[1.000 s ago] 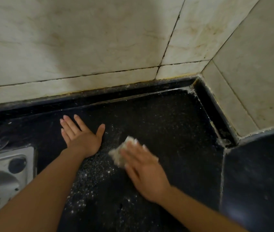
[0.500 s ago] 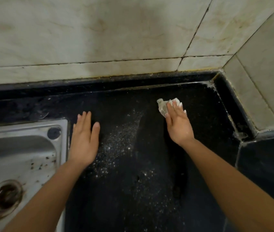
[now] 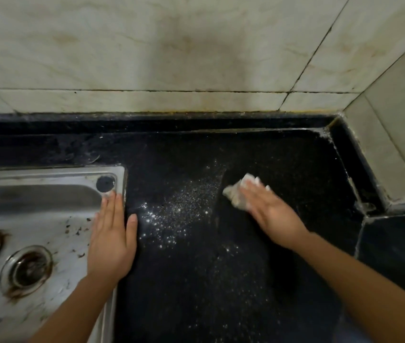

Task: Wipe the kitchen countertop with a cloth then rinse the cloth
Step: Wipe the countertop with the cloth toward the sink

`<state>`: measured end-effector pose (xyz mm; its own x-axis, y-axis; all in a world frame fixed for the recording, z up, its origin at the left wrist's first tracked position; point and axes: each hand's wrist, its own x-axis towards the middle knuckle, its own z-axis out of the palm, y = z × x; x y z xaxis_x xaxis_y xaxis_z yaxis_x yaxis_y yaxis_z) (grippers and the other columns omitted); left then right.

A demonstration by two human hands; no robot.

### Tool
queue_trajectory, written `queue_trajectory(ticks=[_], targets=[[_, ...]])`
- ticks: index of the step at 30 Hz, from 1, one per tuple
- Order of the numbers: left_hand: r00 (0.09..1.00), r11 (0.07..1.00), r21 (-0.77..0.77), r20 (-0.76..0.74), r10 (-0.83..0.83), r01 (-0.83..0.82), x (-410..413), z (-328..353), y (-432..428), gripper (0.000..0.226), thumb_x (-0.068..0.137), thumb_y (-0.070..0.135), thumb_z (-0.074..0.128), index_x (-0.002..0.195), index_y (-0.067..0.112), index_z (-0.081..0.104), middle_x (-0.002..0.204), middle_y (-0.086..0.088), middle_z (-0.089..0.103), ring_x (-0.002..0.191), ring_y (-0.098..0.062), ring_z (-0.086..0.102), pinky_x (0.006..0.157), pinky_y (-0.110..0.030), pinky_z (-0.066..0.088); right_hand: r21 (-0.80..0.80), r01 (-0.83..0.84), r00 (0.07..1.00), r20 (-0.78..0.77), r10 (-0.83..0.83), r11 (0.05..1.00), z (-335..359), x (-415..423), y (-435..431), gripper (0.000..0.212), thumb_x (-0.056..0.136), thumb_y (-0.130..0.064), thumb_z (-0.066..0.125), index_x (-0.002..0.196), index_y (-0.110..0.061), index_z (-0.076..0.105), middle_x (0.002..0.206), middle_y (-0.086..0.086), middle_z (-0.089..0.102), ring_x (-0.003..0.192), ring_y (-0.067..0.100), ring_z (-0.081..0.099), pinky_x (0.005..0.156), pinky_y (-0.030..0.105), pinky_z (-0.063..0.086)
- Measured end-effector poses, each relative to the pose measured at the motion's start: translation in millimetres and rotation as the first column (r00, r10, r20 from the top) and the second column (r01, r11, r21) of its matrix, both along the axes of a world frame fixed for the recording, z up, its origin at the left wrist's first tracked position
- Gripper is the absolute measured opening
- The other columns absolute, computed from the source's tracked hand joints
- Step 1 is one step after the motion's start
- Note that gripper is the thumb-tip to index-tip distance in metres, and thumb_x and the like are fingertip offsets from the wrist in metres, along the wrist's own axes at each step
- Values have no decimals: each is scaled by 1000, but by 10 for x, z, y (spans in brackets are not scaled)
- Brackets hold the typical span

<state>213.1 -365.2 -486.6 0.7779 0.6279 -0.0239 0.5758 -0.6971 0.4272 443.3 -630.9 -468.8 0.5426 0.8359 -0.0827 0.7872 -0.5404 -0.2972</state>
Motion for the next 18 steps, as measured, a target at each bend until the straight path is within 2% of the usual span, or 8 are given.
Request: queue_trajectory(ticks=[2,4,6,8,10,13,16,18], targets=[[1000,1000,4,10,0,0,-2,-8,-6,69,94,51,8,151,11,13,158,0,7,145,-9,0,118,-35,7,26,225,974,11,-225,974,-2,265,191,47,101,-19,38,147,-11,28,156,7,19,145,23,14,118,35,9],[1000,1000,6,18,5,-5,6,-13,-2,68,95,50,10,151,10,14,158,-1,9,145,-9,2,118,-35,8,-4,381,923,49,-380,925,-17,445,433,48,102,-18,32,148,-10,22,157,11,14,146,27,9,116,32,5],[1000,1000,13,18,15,-15,13,-26,8,67,95,48,11,150,10,16,158,-1,11,145,-9,4,118,-36,9,-25,479,877,71,-476,878,-38,512,658,47,102,-18,29,148,-10,20,157,12,14,145,29,8,117,37,9],[999,1000,22,26,22,-23,10,-35,14,66,96,46,12,150,8,18,157,-2,14,145,-10,7,119,-37,10,-34,474,879,76,-470,880,-61,409,820,49,102,-18,29,149,-11,18,157,12,12,145,29,8,118,39,9],[999,999,23,41,23,-24,10,-31,14,65,96,45,12,149,7,21,156,-3,17,145,-12,9,118,-38,12,18,356,935,4,-356,934,-63,157,863,50,102,-20,31,150,-12,20,158,11,14,146,27,8,118,37,5],[998,999,14,58,28,-29,16,-25,15,65,96,44,13,148,7,22,156,-2,17,144,-11,10,118,-37,12,54,62,998,-11,-61,997,-4,-304,718,50,101,-22,32,149,-15,21,158,4,13,146,19,5,117,30,-1],[998,999,16,62,32,-33,11,-31,13,64,96,43,12,148,8,22,155,0,16,144,-11,9,118,-36,11,-21,-210,977,-49,209,977,11,-509,468,51,100,-31,25,150,-21,17,159,-3,6,146,13,-2,118,27,-4],[998,999,21,59,34,-35,9,-38,13,63,97,43,12,148,8,22,155,1,16,144,-11,9,118,-36,9,-55,-349,937,-49,346,936,17,-403,351,50,101,-32,26,149,-21,20,159,-5,10,146,10,2,119,25,0]])
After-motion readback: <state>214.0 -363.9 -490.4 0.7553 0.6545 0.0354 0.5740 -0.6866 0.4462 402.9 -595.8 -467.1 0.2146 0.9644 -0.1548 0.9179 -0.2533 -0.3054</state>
